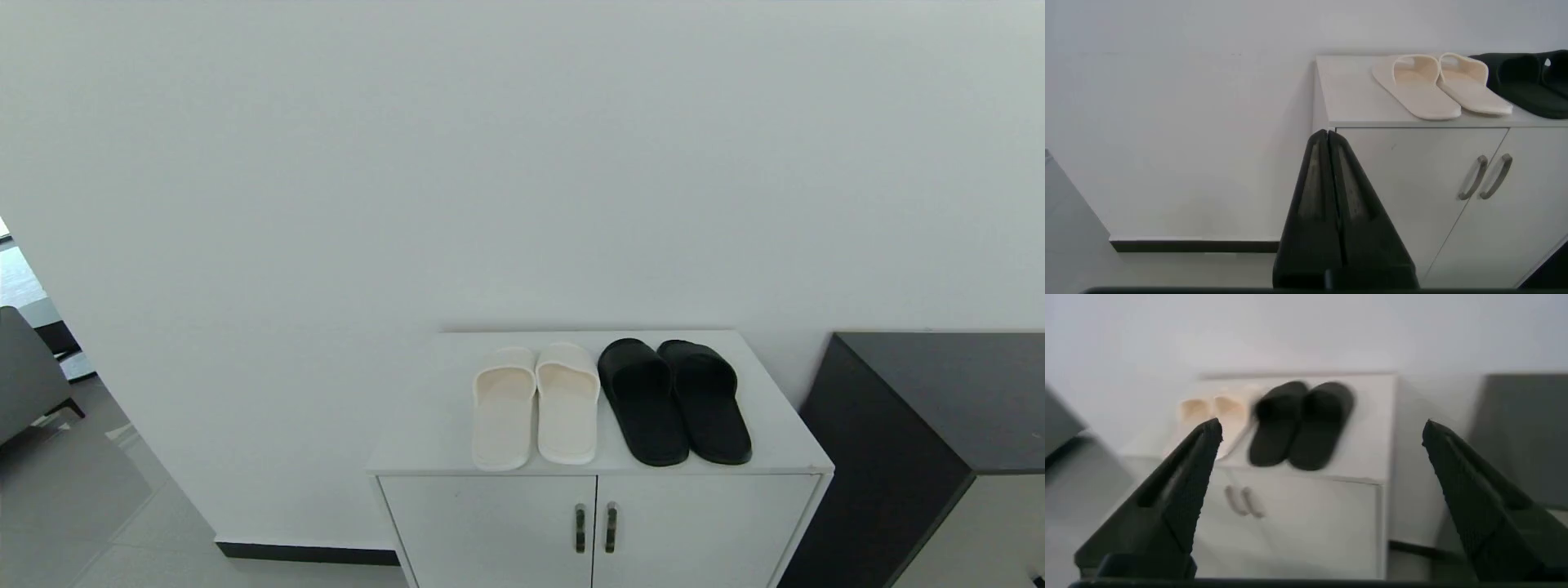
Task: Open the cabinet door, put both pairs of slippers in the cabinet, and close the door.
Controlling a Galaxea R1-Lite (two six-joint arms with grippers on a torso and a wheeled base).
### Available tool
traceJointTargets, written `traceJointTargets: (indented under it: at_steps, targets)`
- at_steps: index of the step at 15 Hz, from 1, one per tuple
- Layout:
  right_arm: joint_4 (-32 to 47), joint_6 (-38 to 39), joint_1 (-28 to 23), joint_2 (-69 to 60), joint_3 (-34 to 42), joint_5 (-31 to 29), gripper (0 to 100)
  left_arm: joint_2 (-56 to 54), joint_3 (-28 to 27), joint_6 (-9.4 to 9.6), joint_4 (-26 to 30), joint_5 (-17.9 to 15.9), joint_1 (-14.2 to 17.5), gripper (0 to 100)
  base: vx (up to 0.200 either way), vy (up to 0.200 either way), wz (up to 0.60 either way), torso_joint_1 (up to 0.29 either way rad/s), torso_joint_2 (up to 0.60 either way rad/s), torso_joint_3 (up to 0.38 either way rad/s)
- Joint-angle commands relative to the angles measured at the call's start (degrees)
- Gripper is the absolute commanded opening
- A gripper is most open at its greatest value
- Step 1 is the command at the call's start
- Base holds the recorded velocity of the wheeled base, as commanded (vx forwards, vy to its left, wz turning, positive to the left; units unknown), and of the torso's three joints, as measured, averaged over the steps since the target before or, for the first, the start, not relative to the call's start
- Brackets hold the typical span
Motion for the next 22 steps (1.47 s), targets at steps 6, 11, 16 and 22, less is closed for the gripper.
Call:
traceJointTargets:
  at_steps: [6, 11, 16, 22]
  targets:
    - [-11.2, 4.7, 22.0, 26.5, -3.0, -12.1, 100, 0.1, 0.0, -0.01, 0.0, 0.0, 0.0, 0, 0.000, 0.000, 0.00, 0.000, 0.00, 0.000]
    - [-29.1, 4.9, 24.3, 45.7, -3.1, -21.9, 100, 0.1, 0.0, -0.19, 0.0, 0.0, 0.0, 0, 0.000, 0.000, 0.00, 0.000, 0.00, 0.000]
    - [-39.7, 4.5, 25.3, 57.4, -3.6, -25.4, 100, 0.1, 0.0, -0.19, 0.0, 0.0, 0.0, 0, 0.000, 0.000, 0.00, 0.000, 0.00, 0.000]
    - [-47.0, 4.3, 26.8, 69.8, -5.9, -27.9, 100, 0.1, 0.0, -0.19, 0.0, 0.0, 0.0, 0, 0.000, 0.000, 0.00, 0.000, 0.00, 0.000]
